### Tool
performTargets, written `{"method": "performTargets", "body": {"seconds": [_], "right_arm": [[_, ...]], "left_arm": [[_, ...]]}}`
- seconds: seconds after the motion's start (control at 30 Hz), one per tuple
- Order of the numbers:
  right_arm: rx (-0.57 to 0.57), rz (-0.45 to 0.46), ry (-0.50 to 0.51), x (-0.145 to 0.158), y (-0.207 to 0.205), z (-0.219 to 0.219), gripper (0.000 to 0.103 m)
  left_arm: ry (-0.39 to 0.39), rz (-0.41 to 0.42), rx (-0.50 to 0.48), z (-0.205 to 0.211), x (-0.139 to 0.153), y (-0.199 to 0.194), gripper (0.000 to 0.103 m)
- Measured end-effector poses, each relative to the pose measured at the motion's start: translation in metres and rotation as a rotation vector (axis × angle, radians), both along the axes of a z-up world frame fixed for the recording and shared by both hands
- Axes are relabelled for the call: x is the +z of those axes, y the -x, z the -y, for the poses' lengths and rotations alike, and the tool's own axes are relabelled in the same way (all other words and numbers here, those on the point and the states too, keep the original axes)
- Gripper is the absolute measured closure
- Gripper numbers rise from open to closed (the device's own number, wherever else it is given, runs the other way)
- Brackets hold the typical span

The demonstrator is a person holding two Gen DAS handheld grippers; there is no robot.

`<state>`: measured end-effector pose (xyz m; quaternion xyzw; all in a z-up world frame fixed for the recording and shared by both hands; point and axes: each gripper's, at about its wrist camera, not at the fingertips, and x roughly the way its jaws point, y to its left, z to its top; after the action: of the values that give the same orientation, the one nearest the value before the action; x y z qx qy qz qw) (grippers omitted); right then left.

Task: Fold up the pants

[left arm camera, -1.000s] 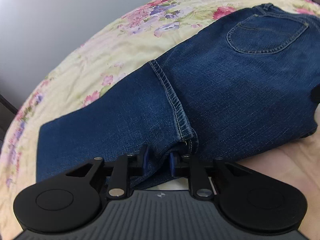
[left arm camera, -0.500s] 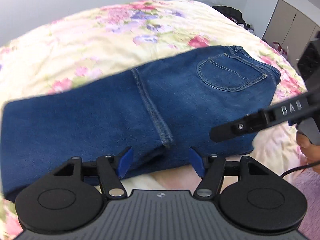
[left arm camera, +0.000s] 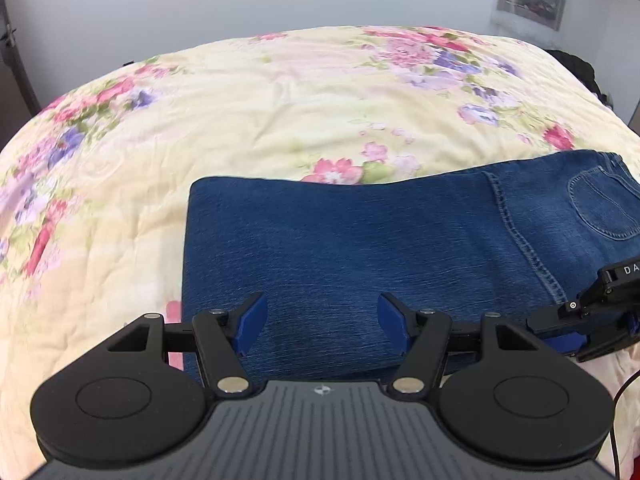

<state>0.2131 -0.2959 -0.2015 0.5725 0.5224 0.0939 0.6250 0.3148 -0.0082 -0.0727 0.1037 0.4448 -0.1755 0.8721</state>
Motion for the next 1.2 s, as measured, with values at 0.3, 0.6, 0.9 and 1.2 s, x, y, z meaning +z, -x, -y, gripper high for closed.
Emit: {"method": "performTargets", "body": {"seconds": [0.3,0.6,0.9,1.2], "right_arm": [[-0.192,0.02,-0.028,0.0,-0.008,0.0,0.067],[-0.179,0.125,0.116,0.042,-0.013,0.0,0.091],[0.019,0.412,0.578,0.213,-0.083,-0.034,0.093],[0.174,0.635,1.078,0.36,-0.068,0.007,0.094]], "left_arm": [[0.035,0.015,0.01,-0.013,-0.007,-0.005,0.03],[0.022,0.061,0.075,-0.031,0.014,0.002,0.03],[0.056,0.093,0.216,-0.057,0.044,0.007,0.03],[0.083,0.092,0.202,-0.038,0.045,0.002,0.031]]}}
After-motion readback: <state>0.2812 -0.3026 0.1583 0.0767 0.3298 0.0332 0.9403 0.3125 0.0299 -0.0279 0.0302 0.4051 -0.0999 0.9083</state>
